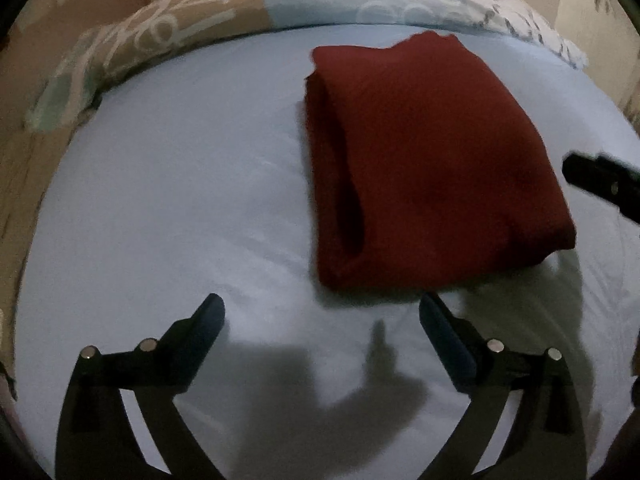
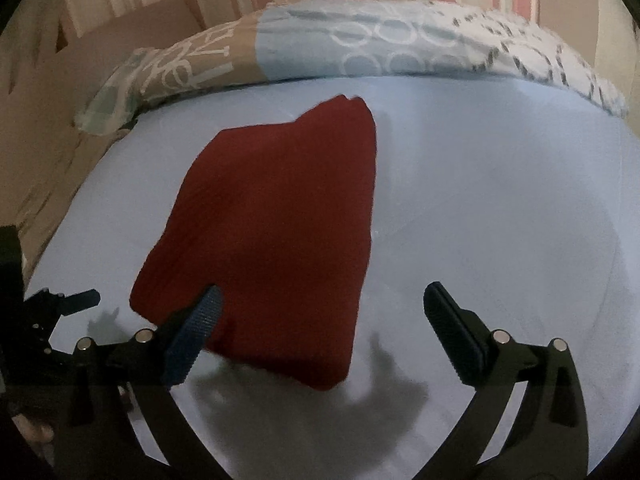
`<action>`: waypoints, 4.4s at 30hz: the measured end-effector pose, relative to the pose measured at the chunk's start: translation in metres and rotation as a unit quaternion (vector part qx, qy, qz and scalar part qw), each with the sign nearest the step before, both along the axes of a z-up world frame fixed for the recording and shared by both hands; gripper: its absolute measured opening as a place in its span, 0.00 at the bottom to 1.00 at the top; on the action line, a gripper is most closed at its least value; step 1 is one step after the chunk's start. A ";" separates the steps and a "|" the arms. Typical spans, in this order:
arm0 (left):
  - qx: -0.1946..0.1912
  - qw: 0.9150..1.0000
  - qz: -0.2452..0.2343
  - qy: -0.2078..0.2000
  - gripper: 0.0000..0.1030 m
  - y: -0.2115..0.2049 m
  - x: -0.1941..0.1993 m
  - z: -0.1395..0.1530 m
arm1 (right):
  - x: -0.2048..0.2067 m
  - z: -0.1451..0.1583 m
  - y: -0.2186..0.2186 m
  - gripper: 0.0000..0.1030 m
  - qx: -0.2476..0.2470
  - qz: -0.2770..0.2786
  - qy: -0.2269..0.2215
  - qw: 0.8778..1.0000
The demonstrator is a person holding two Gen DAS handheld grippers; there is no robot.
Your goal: Fold small clothes
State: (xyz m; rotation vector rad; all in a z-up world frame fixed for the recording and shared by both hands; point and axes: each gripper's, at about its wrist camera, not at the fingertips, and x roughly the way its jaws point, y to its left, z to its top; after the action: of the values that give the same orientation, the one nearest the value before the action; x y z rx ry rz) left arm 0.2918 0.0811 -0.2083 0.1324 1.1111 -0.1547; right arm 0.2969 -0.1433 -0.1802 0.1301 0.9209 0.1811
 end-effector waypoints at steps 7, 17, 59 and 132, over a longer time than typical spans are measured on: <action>-0.079 0.996 0.031 0.039 0.96 0.021 0.014 -0.009 | -0.007 -0.017 -0.017 0.97 0.032 -0.040 0.028 0.998; -0.146 0.987 0.018 0.069 0.97 0.004 0.045 -0.014 | -0.005 -0.024 -0.019 0.97 0.012 -0.033 0.024 0.999; -0.103 0.993 -0.049 0.020 0.51 -0.032 0.072 -0.032 | 0.131 -0.045 0.000 0.58 0.061 0.036 0.072 0.995; -0.001 0.997 -0.047 -0.061 0.97 -0.102 -0.145 -0.027 | -0.195 -0.060 -0.113 0.97 -0.120 -0.083 0.009 0.989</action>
State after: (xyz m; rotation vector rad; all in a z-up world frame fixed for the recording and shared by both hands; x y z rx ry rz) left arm 0.1472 -0.0208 -0.2350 0.1902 0.9845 -0.2286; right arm 0.1018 -0.2562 -0.2402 -0.0150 0.9383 -0.0848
